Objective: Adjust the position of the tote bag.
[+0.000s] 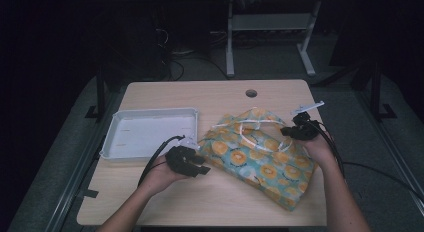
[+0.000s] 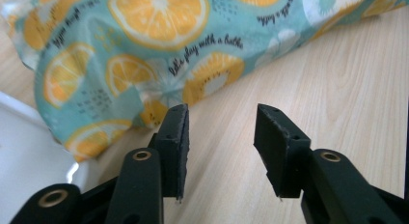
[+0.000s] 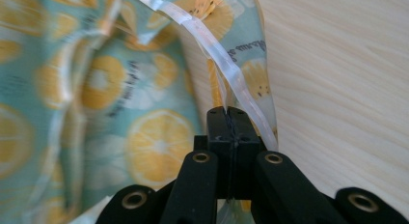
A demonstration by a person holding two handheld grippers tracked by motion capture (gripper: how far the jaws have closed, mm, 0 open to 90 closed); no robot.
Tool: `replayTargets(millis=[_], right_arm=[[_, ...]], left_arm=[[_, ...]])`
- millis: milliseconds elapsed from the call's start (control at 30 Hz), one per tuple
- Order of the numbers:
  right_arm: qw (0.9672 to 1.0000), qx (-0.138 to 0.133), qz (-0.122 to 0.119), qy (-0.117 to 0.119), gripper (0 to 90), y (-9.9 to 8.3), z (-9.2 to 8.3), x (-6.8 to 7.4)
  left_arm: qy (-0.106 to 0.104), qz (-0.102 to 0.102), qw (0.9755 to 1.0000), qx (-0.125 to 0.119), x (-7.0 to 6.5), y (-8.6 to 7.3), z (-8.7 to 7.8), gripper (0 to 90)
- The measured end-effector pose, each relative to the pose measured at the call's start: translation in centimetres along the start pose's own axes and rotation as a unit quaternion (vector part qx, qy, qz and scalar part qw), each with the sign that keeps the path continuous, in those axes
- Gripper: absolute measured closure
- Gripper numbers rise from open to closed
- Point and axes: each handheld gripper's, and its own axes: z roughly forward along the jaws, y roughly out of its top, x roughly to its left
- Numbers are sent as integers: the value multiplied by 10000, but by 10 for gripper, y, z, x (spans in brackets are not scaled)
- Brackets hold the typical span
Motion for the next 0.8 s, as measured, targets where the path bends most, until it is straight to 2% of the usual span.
replayTargets(millis=[200, 367, 633, 800], right_arm=[[9994, -134, -152, 281, 894, 2, -18, 16], [9979, -161, -423, 454, 894, 3, -28, 33], [9936, -223, -734, 828, 894, 1, -38, 59], [9900, -305, -841, 1091, 893, -3, -41, 69]], left_arm=[[-4, -75, 9999, -94, 4, 7, -9, 500], [84, -53, 9999, -135, 7, 16, -11, 468], [196, -10, 9994, -285, 13, 34, -14, 409], [125, 33, 9993, -337, 21, 48, -8, 383]])
